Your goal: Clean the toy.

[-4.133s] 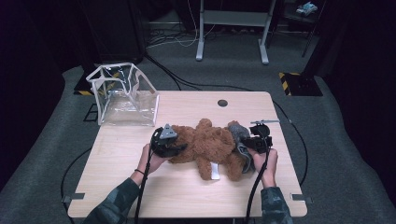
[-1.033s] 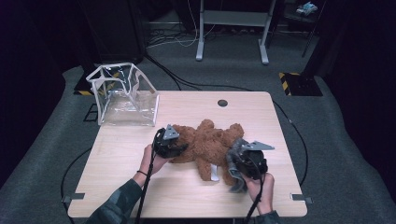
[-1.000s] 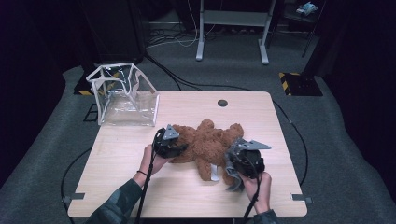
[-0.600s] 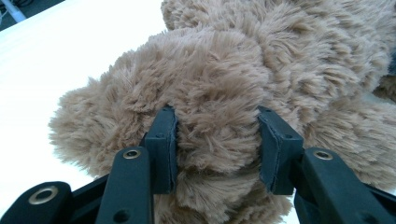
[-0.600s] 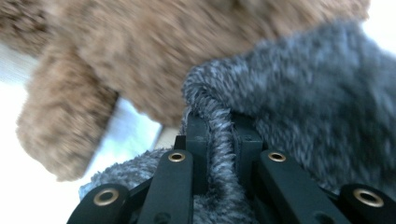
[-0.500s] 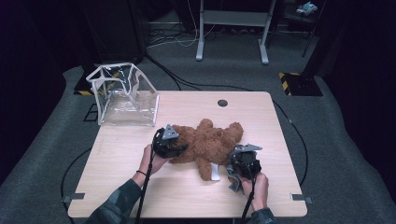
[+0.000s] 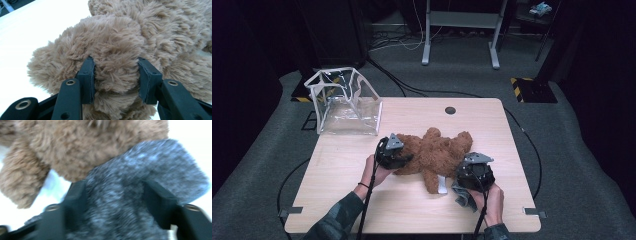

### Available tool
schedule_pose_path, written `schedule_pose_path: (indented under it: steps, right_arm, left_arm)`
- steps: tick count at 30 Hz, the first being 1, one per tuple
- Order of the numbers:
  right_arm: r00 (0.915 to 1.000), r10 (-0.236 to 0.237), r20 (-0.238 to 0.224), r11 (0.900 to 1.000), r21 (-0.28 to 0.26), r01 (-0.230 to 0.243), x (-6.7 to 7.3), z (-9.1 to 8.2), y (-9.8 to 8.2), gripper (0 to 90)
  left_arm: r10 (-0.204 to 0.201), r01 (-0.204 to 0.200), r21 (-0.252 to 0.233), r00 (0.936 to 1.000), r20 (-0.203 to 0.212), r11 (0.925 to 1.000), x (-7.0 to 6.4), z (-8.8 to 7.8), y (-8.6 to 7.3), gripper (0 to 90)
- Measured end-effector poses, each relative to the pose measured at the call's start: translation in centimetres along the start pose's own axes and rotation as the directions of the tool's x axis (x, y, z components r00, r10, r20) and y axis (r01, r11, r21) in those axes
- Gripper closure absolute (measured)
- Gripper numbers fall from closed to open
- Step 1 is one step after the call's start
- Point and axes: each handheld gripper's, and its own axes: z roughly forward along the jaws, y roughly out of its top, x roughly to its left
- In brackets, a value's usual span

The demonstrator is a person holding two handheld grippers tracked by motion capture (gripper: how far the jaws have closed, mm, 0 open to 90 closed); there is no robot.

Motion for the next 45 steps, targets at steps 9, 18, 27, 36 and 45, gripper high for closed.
schedule_pose_path:
  steps: [9,18,27,36,45]
  right_arm:
    - [0.9983,0.038,-0.043,0.998,0.043,-0.037,-0.2,1.4,-0.1,69.5]
    - [0.9995,-0.029,-0.015,0.999,0.026,0.03,1.6,1.2,0.3,73.6]
    - [0.9973,-0.062,0.039,0.991,0.122,0.057,0.6,-0.4,-1.9,74.7]
    - [0.9998,-0.013,-0.017,1.0,0.008,0.014,1.2,-2.3,0.5,74.0]
    - [0.9992,-0.032,-0.022,0.998,0.051,0.033,2.2,1.6,0.7,74.1]
  left_arm:
    - [0.0,0.0,0.0,1.0,-0.006,1.0,-0.1,0.0,0.0,54.5]
    - [-0.003,0.003,0.006,0.9998,-0.019,1.0,-0.2,0.1,0.1,54.5]
    - [-0.008,0.008,0.007,0.9998,-0.02,0.9999,-0.2,0.0,0.1,54.5]
    - [-0.012,0.013,0.012,0.9997,-0.022,0.9998,-0.2,0.1,0.2,54.4]
    - [-0.014,0.015,0.011,0.9996,-0.026,0.9998,-0.2,0.0,0.2,54.2]
